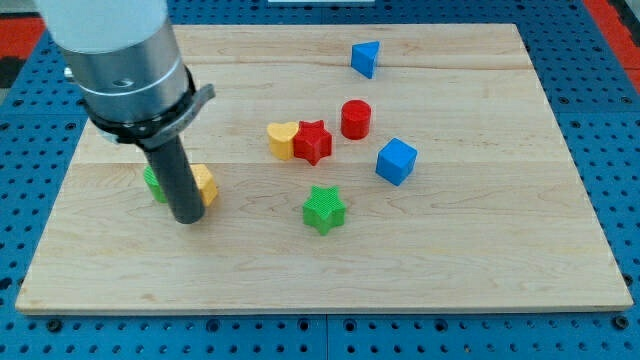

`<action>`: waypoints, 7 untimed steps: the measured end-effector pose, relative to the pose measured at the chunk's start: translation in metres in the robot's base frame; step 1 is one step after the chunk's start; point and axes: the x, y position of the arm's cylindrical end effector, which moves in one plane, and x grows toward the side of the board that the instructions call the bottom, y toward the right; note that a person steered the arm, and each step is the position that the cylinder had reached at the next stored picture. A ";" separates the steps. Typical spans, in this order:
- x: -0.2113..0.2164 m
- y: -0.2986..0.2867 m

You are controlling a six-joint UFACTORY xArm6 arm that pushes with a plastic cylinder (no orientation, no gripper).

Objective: Slide the green circle and the yellow hexagon right and down

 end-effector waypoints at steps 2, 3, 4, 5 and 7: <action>0.000 -0.073; -0.050 -0.073; -0.057 -0.061; -0.042 -0.064; -0.050 -0.060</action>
